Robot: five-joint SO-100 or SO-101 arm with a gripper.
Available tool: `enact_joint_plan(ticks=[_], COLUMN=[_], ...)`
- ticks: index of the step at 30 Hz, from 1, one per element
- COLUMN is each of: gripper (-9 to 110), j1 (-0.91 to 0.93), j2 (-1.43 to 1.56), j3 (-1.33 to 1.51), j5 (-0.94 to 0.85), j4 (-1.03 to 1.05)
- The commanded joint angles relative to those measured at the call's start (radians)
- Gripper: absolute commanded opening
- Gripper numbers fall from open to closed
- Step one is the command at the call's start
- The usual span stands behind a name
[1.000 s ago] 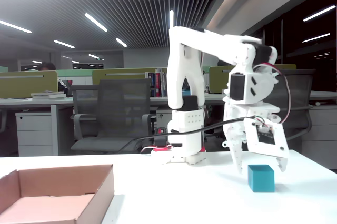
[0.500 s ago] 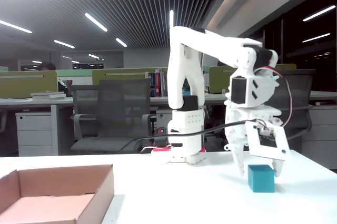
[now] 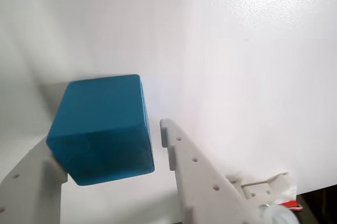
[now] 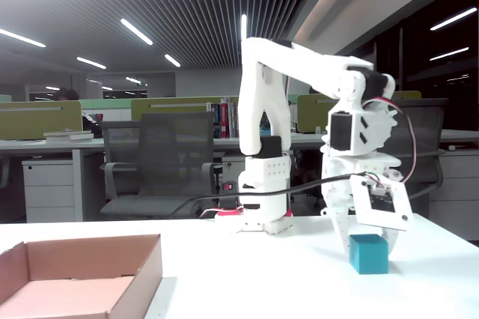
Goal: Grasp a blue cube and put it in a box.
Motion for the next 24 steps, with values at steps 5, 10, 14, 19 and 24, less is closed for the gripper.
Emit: enact_joint_plan(ticks=[5,10,14,19,24], gripper=[18,16,15,14,14], j1=[-0.005,-0.006,-0.008,-0.008,-0.002], j2=[0.020,0.020,0.021,0.028,0.044], j3=[-0.025,-0.026,-0.028,-0.026,-0.029], j5=[0.012,0.015,0.018,0.020,0.020], j4=[-0.011,-0.011,-0.011,-0.006,0.008])
